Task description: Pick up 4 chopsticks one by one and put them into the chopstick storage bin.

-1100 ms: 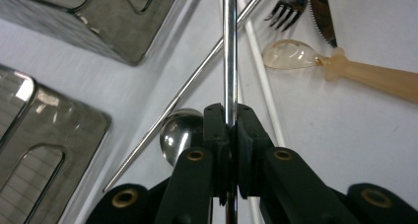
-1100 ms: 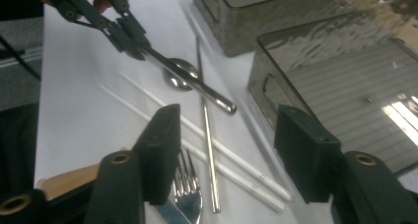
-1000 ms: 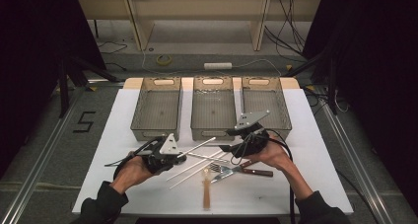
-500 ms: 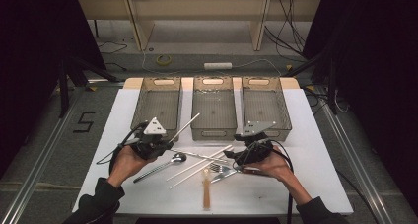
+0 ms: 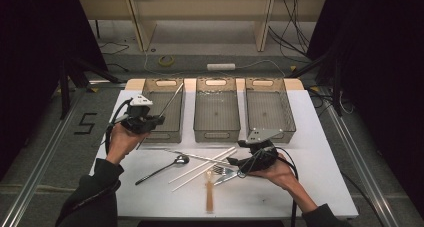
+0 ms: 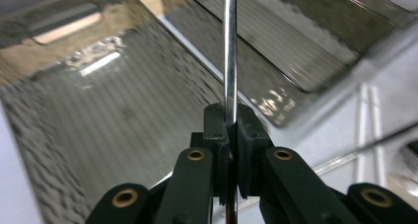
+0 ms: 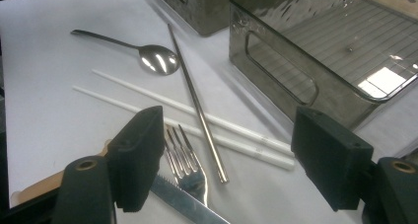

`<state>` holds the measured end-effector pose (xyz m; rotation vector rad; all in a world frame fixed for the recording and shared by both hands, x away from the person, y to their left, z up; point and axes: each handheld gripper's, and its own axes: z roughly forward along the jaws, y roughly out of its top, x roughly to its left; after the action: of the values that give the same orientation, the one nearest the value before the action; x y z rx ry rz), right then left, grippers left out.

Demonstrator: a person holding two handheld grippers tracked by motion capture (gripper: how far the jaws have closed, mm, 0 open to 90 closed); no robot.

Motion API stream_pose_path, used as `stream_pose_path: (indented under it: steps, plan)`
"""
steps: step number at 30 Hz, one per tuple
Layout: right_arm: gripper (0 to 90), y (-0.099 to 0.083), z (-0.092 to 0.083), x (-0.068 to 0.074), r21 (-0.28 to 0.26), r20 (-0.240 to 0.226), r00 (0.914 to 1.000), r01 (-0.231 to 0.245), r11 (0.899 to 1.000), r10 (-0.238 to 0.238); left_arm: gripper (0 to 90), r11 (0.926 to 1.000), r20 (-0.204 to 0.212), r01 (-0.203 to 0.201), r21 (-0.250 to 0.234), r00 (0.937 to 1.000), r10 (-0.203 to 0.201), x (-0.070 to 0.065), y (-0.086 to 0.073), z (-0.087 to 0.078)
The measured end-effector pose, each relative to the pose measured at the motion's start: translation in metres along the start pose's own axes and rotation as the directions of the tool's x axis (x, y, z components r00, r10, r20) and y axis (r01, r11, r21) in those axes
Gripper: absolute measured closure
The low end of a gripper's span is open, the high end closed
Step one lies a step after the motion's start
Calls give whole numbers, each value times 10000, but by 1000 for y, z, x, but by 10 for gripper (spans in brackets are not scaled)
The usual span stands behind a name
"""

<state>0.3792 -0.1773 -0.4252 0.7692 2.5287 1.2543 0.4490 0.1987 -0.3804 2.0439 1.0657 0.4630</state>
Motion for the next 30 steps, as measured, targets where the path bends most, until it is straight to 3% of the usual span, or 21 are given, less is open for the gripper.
stream_pose_path:
  steps: [8, 17, 20, 25, 30]
  plan:
    - [294, 0, 1, 2, -218, 2, 10000, -24, 9998, 24, 850, 9962, -263, 818, -295, 9962, -826, 29, 13, 13]
    - [294, 0, 2, 2, -300, -67, 10000, -41, 9995, 39, 850, 9863, -534, 1572, -503, 9857, -1598, 56, 17, 32]
    - [295, -1, 2, 2, -302, -71, 10000, -35, 9995, 32, 850, 9874, -744, 1549, -312, 9848, -1569, 62, 16, 39]
    - [295, -1, 4, 3, -258, -108, 9999, -1, 9997, -2, 849, 9842, -860, 1703, -477, 9810, -1739, 70, 15, 44]
    - [295, -1, 5, 3, -207, -128, 9999, 43, 9998, -46, 849, 9842, -1003, 1745, -308, 9791, -1767, 74, 12, 51]
